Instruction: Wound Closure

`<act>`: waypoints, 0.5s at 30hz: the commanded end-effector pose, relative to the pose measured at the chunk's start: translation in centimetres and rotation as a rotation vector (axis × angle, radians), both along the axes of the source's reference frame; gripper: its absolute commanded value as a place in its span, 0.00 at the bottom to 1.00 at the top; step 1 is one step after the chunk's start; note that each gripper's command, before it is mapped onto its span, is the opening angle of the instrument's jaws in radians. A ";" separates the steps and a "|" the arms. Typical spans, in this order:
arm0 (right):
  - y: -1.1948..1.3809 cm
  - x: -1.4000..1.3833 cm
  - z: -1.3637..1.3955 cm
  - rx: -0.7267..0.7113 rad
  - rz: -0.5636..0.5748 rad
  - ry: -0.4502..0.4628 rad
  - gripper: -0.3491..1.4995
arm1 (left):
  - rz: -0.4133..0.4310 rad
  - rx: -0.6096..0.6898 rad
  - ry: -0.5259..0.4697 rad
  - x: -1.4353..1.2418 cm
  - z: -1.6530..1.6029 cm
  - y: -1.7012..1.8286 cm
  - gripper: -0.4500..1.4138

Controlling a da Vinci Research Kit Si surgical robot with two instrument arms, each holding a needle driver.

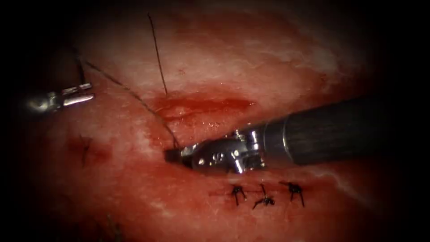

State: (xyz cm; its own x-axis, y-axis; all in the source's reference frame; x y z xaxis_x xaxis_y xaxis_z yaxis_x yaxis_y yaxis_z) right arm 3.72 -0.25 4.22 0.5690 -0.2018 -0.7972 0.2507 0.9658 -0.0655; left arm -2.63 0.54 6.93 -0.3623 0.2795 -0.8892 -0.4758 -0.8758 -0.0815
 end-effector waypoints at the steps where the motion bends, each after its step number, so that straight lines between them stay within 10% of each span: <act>1: -0.24 0.04 -0.16 0.010 -0.029 0.000 0.00 | 0.002 0.003 -0.001 -0.04 0.05 -0.08 0.00; 15: -0.57 0.07 -0.50 0.089 -0.143 0.066 0.02 | 0.002 0.003 -0.001 -0.03 0.06 -0.08 0.00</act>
